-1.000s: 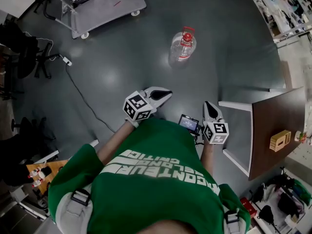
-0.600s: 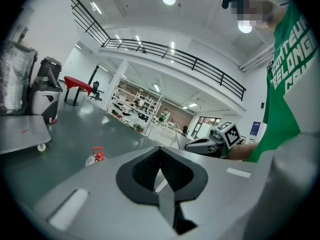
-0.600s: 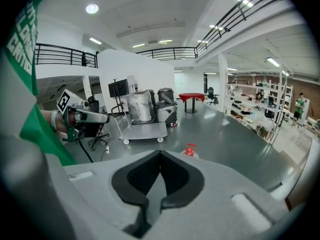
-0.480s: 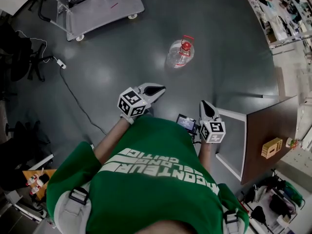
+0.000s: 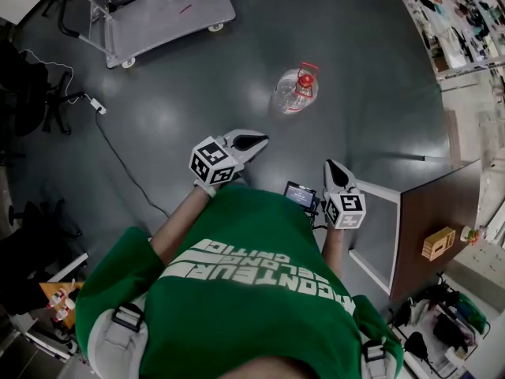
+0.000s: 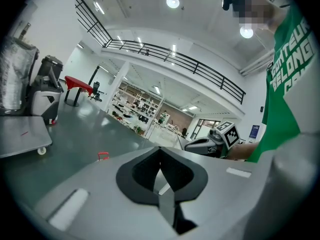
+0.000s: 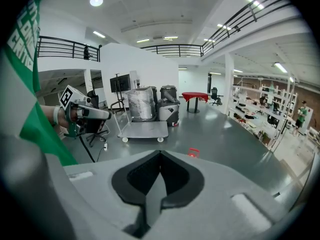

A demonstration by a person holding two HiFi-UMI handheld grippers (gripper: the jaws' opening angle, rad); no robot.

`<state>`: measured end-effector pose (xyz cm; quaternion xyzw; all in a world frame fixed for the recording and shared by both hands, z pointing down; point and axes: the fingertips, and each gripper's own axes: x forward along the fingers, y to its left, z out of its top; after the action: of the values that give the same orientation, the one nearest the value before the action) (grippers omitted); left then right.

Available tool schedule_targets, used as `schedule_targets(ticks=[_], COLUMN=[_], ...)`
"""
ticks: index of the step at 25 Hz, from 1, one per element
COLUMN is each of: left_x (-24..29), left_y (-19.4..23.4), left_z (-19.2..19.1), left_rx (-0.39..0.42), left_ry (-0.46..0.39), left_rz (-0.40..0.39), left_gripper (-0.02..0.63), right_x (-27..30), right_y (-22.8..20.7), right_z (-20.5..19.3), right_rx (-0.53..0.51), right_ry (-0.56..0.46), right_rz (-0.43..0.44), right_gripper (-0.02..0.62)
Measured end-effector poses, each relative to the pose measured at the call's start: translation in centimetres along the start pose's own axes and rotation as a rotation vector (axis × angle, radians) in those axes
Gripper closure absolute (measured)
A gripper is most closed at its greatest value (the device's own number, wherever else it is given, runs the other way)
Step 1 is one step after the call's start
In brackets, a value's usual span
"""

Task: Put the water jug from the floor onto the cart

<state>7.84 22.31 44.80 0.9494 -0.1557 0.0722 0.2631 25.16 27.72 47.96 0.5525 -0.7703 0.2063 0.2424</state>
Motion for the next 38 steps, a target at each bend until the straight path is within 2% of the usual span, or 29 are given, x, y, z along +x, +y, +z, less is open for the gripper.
schedule_targets(ticks=[9,15,19,26,33,38], left_x=[-1.3,-0.3,1.4,5.4,10.4,12.6], left_y=[2.0,3.1,4.4,6.4,8.2,10.3], left_z=[-0.4,-1.3,-0.6,1.4,4.1,5.8], left_rx=[-0.007,-0.035,-0.036,-0.055,-0.029,-0.026], left_ry=[0.034,0.064,0.067,0.084,0.104,0.106], left_rz=[0.01,0.032,0.056,0.091,0.09,0.121], left_gripper=[0.591,0.591,0.591,0.591,0.591,0.591], right_x=[1.5,3.9,6.3,9.4,12.7,14.7], right_y=[0.7,0.0,-1.4,-6.9,-12.0,-15.1], right_z=[0.4,0.9,1.3,4.0,6.2,7.6], right_rx=[0.0,0.008,0.002,0.039,0.028,0.027], right_ry=[0.002,0.002,0.007,-0.019,-0.028,-0.032], right_rz=[-0.006,0.04,0.083,0.101,0.131,0.14], right_gripper=[0.601,0.602,0.601,0.601,0.601,0.601])
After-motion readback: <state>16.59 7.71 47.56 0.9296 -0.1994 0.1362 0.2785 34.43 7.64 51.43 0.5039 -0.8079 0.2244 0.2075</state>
